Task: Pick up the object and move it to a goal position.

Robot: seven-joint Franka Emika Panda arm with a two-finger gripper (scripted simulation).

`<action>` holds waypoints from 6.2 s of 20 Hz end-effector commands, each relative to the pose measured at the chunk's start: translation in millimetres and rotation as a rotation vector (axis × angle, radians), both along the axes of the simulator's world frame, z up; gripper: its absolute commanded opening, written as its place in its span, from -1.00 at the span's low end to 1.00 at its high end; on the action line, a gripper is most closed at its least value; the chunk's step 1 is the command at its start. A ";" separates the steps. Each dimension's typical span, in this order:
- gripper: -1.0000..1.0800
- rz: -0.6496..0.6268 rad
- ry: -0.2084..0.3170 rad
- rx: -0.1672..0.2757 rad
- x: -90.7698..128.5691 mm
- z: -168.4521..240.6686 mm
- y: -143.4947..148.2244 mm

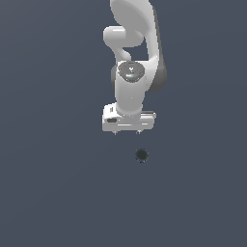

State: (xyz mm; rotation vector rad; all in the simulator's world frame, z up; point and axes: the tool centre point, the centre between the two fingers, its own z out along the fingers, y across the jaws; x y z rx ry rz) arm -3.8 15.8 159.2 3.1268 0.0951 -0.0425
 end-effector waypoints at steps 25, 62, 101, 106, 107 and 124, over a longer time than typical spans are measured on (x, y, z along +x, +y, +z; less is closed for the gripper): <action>0.92 0.083 -0.010 0.007 21.5 -38.2 30.4; -1.00 0.277 -0.025 0.017 41.2 -145.5 75.0; -1.00 0.278 -0.024 0.017 21.8 94.0 46.8; -1.00 0.278 -0.024 0.018 18.0 154.2 40.0; -1.00 0.278 -0.024 0.018 17.3 165.8 38.7; -1.00 0.277 -0.025 0.018 13.3 311.8 21.7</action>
